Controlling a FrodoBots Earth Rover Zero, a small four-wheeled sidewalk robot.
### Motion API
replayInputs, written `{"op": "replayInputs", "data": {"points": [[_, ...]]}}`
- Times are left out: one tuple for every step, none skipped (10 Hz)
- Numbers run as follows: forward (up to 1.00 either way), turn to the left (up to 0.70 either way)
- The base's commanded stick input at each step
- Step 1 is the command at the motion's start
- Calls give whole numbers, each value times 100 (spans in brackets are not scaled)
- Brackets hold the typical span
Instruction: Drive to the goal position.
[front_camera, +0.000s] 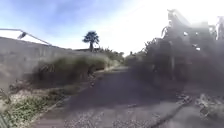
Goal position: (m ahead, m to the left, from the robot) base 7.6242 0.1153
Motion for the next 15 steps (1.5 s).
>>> {"op": "replayInputs", "data": {"points": [[45, 0], [45, 0], [45, 0], [45, 0], [45, -1], [45, -12], [45, -23], [45, -27], [45, -27], [45, -27], [45, -27], [45, -27], [45, -27], [45, -27], [45, -27]]}}
